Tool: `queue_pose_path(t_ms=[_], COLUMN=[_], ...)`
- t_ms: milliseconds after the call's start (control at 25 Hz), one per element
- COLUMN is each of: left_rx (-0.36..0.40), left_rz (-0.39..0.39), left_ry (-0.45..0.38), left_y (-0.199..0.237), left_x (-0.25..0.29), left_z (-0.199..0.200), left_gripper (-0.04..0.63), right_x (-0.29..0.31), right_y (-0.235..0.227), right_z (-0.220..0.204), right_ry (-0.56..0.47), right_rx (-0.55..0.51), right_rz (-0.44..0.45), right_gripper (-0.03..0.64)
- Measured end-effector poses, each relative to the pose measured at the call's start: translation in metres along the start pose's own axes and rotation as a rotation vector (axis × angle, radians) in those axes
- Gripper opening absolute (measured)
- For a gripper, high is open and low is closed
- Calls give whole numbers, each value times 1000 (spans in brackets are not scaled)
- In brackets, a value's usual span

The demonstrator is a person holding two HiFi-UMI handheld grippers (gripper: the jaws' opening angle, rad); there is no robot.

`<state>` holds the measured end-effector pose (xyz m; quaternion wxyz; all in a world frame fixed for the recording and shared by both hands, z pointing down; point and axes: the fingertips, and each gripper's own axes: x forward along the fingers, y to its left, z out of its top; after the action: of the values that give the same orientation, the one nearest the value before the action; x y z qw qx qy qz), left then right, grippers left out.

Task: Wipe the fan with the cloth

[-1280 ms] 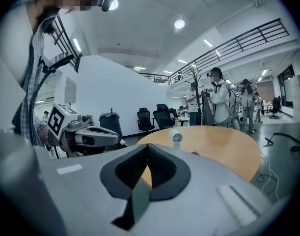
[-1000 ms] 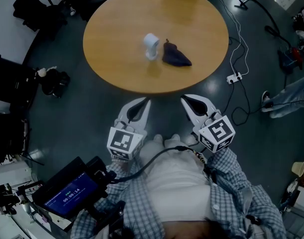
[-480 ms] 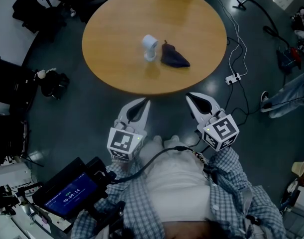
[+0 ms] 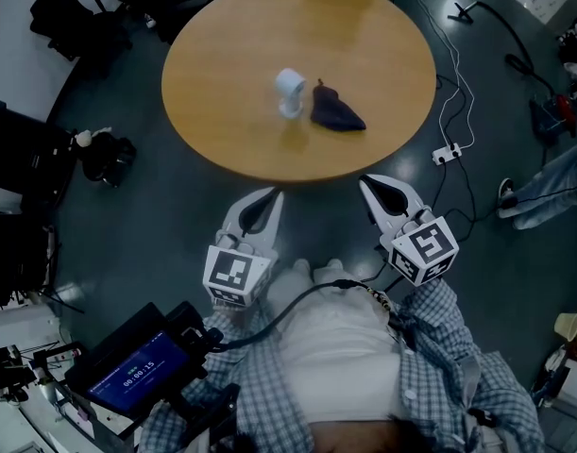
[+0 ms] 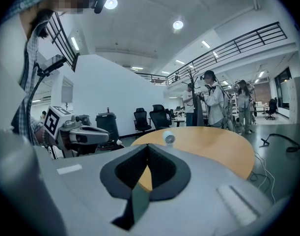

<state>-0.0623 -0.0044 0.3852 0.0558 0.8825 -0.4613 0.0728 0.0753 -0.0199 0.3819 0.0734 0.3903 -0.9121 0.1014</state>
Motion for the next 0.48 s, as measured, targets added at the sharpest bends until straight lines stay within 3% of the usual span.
queue_pose_path(t_ms=[480], left_rx=[7], left_rz=[9], left_ry=[8], left_y=[-1], left_x=[0], left_z=[1], left_gripper=[0], right_x=[3], right_y=[2], right_z=[0], right_ry=[4], right_rx=[-3], right_rz=[29], right_gripper=[3])
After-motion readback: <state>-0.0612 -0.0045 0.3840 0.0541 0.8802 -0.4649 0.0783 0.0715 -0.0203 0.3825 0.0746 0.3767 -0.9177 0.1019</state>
